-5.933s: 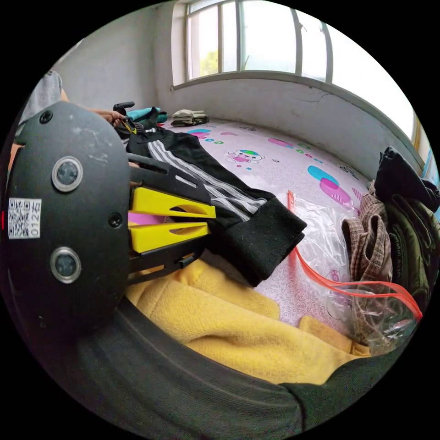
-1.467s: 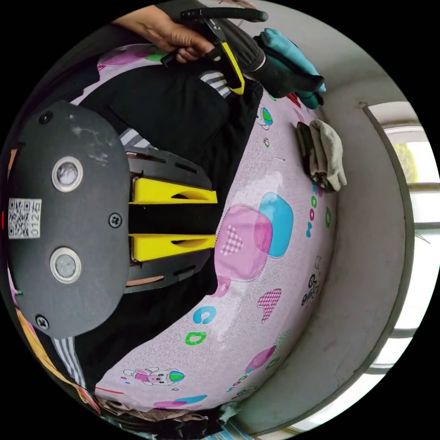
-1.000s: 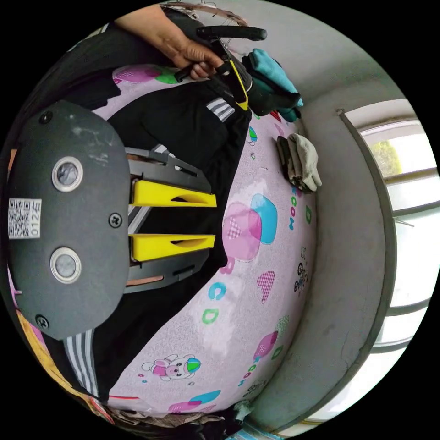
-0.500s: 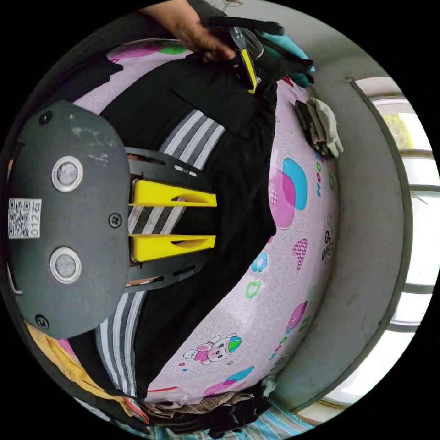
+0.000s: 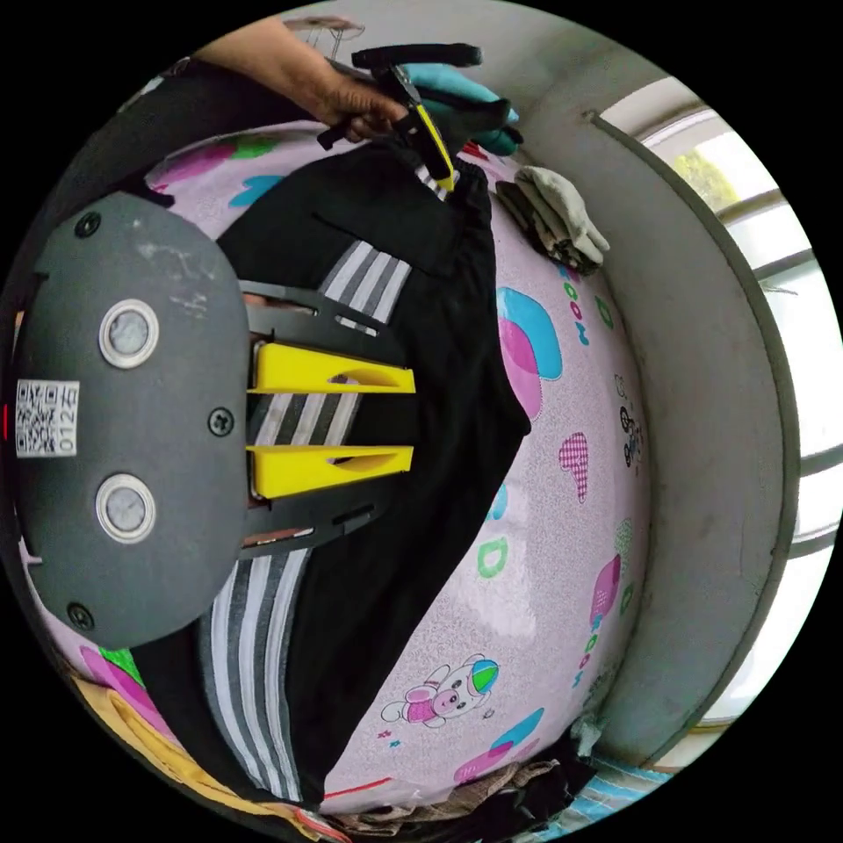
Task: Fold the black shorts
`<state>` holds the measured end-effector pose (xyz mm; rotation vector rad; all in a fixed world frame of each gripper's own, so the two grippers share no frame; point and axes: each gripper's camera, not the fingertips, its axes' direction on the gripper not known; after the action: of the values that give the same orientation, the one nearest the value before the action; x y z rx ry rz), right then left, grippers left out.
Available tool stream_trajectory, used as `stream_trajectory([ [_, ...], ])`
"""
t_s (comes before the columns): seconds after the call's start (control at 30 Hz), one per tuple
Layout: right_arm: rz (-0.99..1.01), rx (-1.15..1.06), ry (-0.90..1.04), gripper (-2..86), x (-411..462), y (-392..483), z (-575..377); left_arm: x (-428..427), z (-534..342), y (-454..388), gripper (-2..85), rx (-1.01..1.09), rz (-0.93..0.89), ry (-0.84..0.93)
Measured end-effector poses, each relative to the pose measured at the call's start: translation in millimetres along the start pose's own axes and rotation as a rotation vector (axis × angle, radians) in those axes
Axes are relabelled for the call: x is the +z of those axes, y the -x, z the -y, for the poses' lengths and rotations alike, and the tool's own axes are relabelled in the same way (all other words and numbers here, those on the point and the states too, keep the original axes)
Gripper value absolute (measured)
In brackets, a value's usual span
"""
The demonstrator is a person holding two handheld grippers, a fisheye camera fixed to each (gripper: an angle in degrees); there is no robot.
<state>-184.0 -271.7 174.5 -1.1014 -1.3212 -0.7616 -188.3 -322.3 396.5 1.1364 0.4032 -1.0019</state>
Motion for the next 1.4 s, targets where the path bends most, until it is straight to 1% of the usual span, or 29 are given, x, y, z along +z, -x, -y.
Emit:
stream_trajectory([
  [0.03,0.107,-0.007,0.007,5.3,-17.8,-15.4,-4.8,-0.4,-8.2,-28.4,0.5,0.056,-0.068,-0.016],
  [0.07,0.165,-0.007,-0.007,4.1,-39.0,-32.2,-12.8,0.8,-12.6,-44.9,0.5,0.089,-0.096,-0.017],
  [0.1,0.167,-0.001,-0.025,4.1,-50.6,-41.0,-17.8,5.0,-22.3,-81.4,0.5,0.159,-0.139,-0.019],
  [0.2,0.030,0.025,-0.095,4.5,-104.0,-84.9,-39.9,25.5,-48.2,-181.4,0.6,0.343,-0.249,-0.005],
  [0.23,-0.026,0.028,-0.100,4.7,-119.2,-102.0,-45.0,36.1,-57.6,-221.8,0.6,0.419,-0.287,0.009],
  [0.27,-0.061,0.046,-0.085,5.1,-130.2,-119.7,-47.2,41.3,-62.2,-241.2,0.6,0.452,-0.299,0.014],
  [0.3,-0.071,0.058,-0.075,5.3,-134.5,-128.3,-47.5,52.1,-71.1,-277.2,0.6,0.498,-0.314,0.024],
  [0.43,-0.111,0.097,-0.023,6.2,-148.3,-168.8,-44.9,90.1,-105.1,-378.3,0.7,0.647,-0.314,0.056],
  [0.5,-0.144,0.092,0.010,6.1,-146.2,-176.3,-42.7,106.1,-123.9,-409.6,0.7,0.712,-0.292,0.071],
  [0.53,-0.151,0.085,0.006,5.7,-148.0,-180.0,-41.8,112.8,-136.8,-422.3,0.6,0.703,-0.215,0.031],
  [0.63,-0.188,0.081,-0.022,2.5,-162.9,-185.3,-39.4,127.8,-168.2,-442.3,0.6,0.738,-0.108,-0.047],
  [0.77,-0.166,0.071,-0.042,1.3,-188.2,-193.0,-37.3,150.0,-187.8,-457.2,0.4,0.770,-0.065,-0.072],
  [0.87,-0.096,0.122,0.003,1.4,-213.0,-211.3,-30.4,170.9,-187.1,-458.0,0.0,0.735,-0.112,-0.040],
  [0.9,-0.088,0.135,0.011,1.6,-219.9,-215.4,-29.7,177.4,-184.7,-460.5,0.0,0.754,-0.145,0.001],
  [0.93,-0.077,0.140,-0.014,1.6,-238.3,-222.0,-31.7,179.7,-183.2,-463.2,-0.1,0.751,-0.177,-0.003],
  [1.03,-0.150,0.150,-0.113,0.4,-290.6,-241.9,-43.7,182.6,-181.6,-486.8,-0.1,0.755,-0.214,-0.109],
  [1.13,-0.215,0.202,-0.125,0.2,-328.2,-277.0,-47.0,209.1,-173.0,-531.1,-0.2,0.783,-0.290,-0.074],
  [1.23,-0.236,0.239,-0.080,0.3,-347.7,-310.2,-43.4,245.0,-168.5,-575.3,-0.2,0.813,-0.313,-0.023],
  [1.27,-0.255,0.237,-0.034,0.2,-348.7,-320.7,-41.5,253.2,-168.8,-583.6,-0.2,0.826,-0.315,-0.001],
  [1.33,-0.289,0.251,0.049,-0.2,-346.6,-337.4,-40.8,287.1,-175.5,-609.4,-0.2,0.890,-0.337,0.112],
  [1.37,-0.275,0.262,0.099,-0.5,-345.4,-349.3,-41.9,295.2,-178.1,-612.4,-0.2,0.891,-0.333,0.135],
  [1.4,-0.256,0.262,0.077,-0.6,-350.5,-353.7,-43.0,301.8,-180.3,-611.8,-0.2,0.855,-0.336,0.084],
])
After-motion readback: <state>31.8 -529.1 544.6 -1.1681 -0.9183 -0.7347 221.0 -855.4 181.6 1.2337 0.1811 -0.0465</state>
